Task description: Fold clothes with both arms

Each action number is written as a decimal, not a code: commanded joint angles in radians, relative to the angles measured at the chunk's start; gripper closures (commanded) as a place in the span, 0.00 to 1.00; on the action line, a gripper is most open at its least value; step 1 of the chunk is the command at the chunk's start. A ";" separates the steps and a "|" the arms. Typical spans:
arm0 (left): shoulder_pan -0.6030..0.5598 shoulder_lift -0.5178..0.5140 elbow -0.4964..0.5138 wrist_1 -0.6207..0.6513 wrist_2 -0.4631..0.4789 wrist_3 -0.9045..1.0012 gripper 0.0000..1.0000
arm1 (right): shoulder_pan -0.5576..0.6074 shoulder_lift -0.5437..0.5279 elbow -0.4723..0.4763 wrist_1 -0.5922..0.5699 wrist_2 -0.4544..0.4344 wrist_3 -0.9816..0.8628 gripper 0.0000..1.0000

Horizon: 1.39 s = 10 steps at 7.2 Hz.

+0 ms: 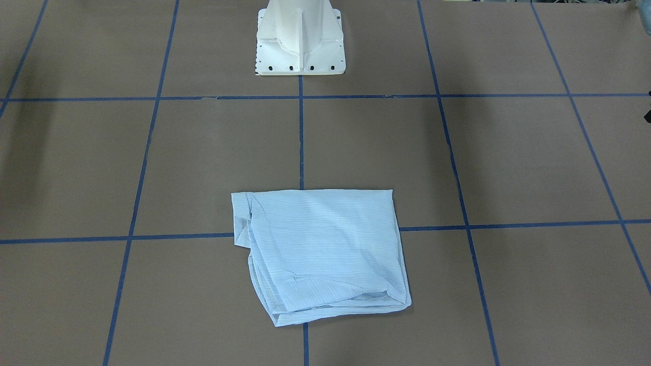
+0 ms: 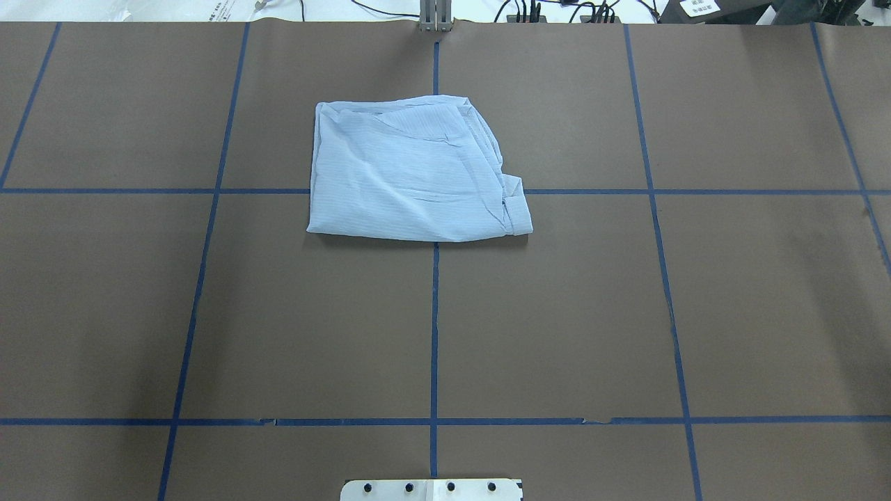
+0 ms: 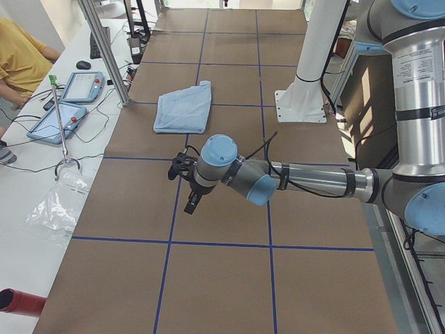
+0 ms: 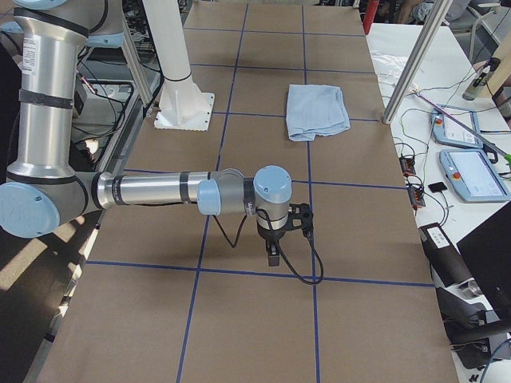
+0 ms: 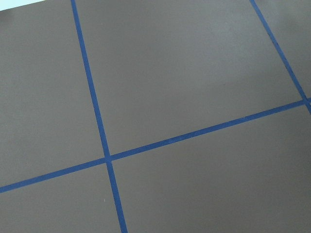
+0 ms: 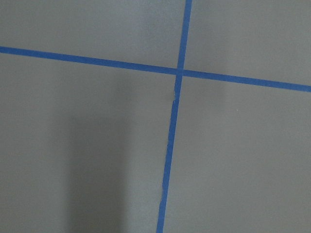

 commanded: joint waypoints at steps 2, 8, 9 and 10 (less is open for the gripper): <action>0.000 0.000 -0.001 0.000 0.000 0.000 0.00 | 0.000 0.002 0.000 0.002 0.000 0.000 0.00; 0.002 -0.002 0.002 -0.017 0.000 0.000 0.00 | 0.000 0.003 0.002 0.002 0.000 0.003 0.00; 0.002 -0.002 0.002 -0.017 0.000 -0.002 0.00 | 0.000 0.005 0.002 0.002 0.000 0.005 0.00; 0.002 -0.002 0.002 -0.017 0.000 -0.002 0.00 | 0.000 0.005 0.002 0.002 0.000 0.005 0.00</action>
